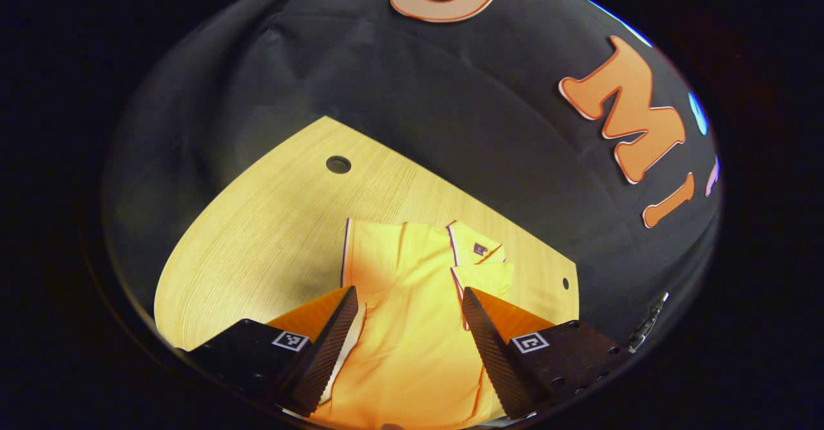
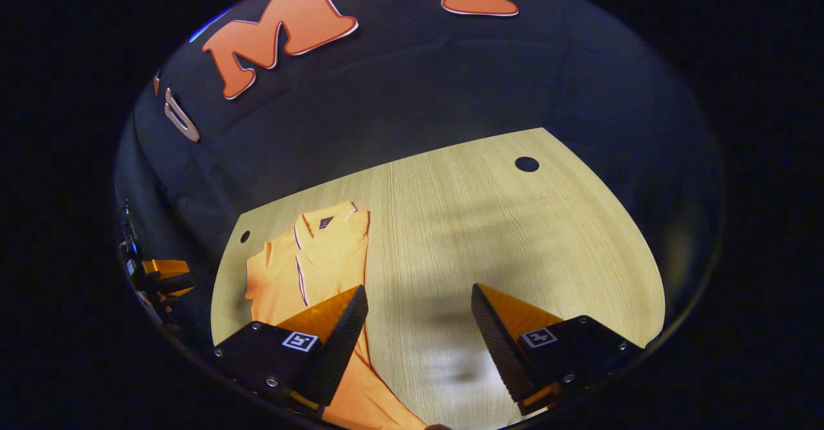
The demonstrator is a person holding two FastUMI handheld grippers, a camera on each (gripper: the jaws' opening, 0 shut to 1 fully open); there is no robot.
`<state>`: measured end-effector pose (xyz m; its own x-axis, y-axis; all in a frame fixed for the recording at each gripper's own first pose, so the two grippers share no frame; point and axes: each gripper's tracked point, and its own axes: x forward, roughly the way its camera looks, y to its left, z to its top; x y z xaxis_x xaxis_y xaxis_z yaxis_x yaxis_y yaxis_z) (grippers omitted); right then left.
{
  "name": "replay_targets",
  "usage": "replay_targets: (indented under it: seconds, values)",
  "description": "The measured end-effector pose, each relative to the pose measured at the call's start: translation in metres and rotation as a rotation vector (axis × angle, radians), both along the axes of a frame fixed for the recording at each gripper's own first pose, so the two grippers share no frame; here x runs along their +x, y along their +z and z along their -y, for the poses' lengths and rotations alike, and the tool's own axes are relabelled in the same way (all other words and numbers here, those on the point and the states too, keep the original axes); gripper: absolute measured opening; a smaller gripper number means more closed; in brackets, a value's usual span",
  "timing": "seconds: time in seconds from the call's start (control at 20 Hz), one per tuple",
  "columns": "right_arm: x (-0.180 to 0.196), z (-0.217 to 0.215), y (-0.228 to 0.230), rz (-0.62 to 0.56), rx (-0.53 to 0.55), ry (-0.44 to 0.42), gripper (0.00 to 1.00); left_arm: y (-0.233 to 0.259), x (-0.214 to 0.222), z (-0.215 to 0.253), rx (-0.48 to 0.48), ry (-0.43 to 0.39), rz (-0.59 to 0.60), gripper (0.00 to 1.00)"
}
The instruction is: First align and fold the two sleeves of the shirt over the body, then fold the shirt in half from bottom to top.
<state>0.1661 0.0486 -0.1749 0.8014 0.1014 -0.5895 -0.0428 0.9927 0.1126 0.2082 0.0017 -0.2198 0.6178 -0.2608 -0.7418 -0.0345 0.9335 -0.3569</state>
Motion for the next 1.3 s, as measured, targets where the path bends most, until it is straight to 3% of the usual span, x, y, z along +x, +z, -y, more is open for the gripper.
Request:
replay_targets:
  seconds: [0.35,0.75,1.3]
  values:
    - [-0.041,0.037,0.007,0.012,0.067,-0.052,0.98,-0.057,0.040,-0.011,0.155,-0.012,-0.136,0.98]
    - [-0.054,0.053,0.007,-0.006,0.137,-0.075,0.98,-0.110,0.077,-0.016,0.294,-0.048,-0.240,0.98]
    - [-0.055,0.056,-0.007,-0.065,0.181,-0.073,0.98,-0.164,0.083,-0.043,0.373,-0.025,-0.362,0.98]
